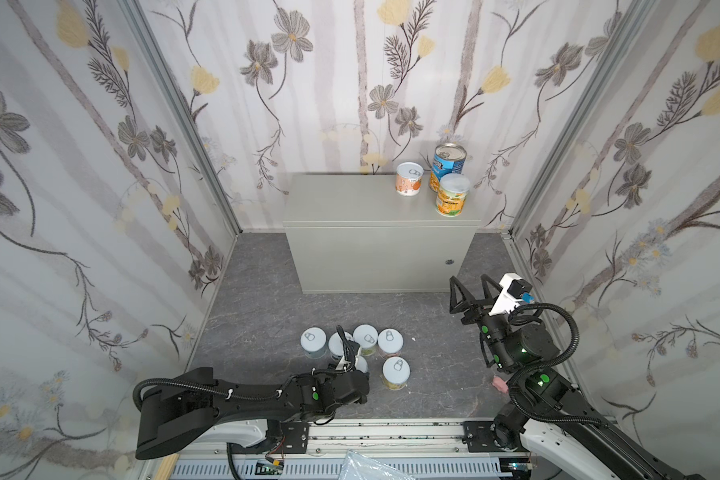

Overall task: Place and organize the canned foods onto the counter
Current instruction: 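Close the left gripper on the pink-labelled can, then lift the pink-labelled can with the left gripper up to the cabinet top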

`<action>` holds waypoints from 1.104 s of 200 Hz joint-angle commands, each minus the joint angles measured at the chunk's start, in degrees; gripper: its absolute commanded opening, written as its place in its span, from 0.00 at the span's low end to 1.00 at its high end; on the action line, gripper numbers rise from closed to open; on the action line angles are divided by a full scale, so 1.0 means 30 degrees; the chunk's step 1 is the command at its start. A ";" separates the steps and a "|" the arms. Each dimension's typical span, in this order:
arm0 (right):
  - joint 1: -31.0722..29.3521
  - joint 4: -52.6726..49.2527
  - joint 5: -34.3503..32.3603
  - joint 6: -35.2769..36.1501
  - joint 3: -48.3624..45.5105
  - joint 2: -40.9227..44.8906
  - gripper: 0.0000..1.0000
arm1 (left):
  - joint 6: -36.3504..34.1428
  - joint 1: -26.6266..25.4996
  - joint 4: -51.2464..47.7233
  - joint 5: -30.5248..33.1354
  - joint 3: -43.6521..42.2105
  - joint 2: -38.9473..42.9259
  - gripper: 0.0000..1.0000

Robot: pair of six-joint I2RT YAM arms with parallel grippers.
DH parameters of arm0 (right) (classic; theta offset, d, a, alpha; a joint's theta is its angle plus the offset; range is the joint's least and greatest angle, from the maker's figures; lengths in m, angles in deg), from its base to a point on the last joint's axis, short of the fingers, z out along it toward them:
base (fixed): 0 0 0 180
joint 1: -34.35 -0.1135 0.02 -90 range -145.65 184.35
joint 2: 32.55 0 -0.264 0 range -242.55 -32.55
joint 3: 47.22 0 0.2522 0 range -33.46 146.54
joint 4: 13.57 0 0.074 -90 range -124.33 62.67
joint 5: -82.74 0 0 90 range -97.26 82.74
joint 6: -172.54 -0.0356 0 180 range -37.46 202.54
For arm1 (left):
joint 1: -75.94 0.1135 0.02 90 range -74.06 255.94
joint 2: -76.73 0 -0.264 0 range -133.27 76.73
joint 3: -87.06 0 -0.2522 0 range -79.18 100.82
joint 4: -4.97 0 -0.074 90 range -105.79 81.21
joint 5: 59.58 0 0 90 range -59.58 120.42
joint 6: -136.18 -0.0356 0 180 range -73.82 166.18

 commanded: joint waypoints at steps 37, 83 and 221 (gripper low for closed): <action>-0.0018 0.0730 0.0579 -0.0007 0.0118 -0.0413 1.00 | 0.0349 0.0171 -0.2999 0.0439 0.1939 0.2085 0.07; -0.0025 0.1332 0.2804 0.0814 0.0217 -0.1086 1.00 | -0.0527 0.0676 -0.6148 0.1254 0.5990 0.2272 0.04; -0.0013 0.3893 0.2883 0.2438 0.0305 -0.2916 1.00 | -0.5379 0.5900 -1.1493 0.0252 2.1695 -0.4448 0.00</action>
